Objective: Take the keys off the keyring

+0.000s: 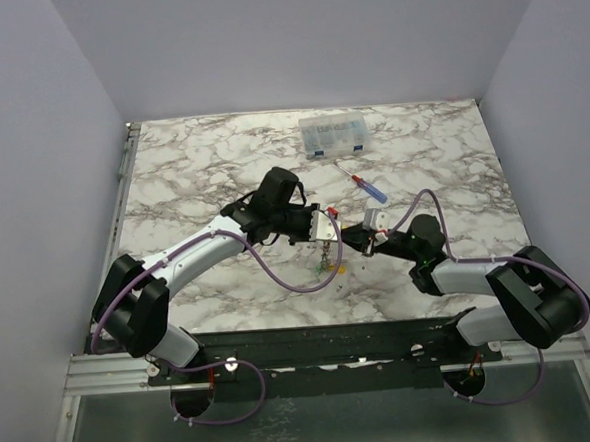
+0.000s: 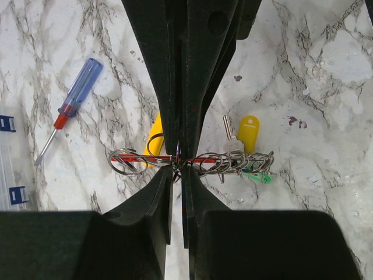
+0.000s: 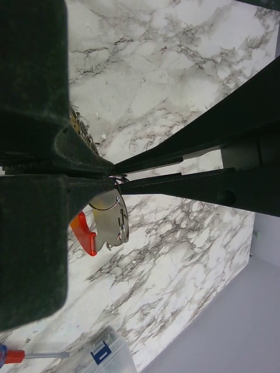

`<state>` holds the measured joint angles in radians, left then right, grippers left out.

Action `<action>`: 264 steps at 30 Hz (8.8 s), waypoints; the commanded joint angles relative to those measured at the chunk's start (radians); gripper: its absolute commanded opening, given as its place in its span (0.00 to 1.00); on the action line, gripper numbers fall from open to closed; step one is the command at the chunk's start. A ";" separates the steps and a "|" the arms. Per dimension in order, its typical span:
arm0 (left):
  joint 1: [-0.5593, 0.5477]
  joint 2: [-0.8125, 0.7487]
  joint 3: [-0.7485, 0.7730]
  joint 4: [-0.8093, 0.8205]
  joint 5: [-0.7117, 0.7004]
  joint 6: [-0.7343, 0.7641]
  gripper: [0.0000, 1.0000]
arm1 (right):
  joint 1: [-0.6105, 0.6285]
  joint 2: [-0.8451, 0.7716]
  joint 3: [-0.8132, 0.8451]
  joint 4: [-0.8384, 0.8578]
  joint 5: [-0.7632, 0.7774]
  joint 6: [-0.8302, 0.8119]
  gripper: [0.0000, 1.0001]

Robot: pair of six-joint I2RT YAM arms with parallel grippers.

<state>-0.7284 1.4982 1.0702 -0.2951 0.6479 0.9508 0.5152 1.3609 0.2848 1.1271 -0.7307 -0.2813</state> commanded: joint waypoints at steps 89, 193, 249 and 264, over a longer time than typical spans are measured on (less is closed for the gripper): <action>0.033 0.010 0.016 0.010 0.010 -0.050 0.27 | 0.002 -0.039 0.046 -0.150 0.015 -0.055 0.01; -0.024 -0.017 -0.078 0.202 -0.078 -0.270 0.00 | 0.002 -0.056 0.037 -0.243 -0.011 -0.087 0.24; 0.034 0.046 0.001 0.072 0.088 -0.123 0.24 | 0.002 0.039 0.057 -0.094 0.014 -0.089 0.01; 0.034 0.083 -0.038 0.133 0.077 -0.120 0.15 | 0.001 0.088 0.034 0.041 -0.016 -0.071 0.01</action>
<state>-0.6910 1.5600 1.0477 -0.1898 0.6914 0.8368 0.5114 1.4292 0.3241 1.0859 -0.7116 -0.3626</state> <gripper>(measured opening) 0.204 0.015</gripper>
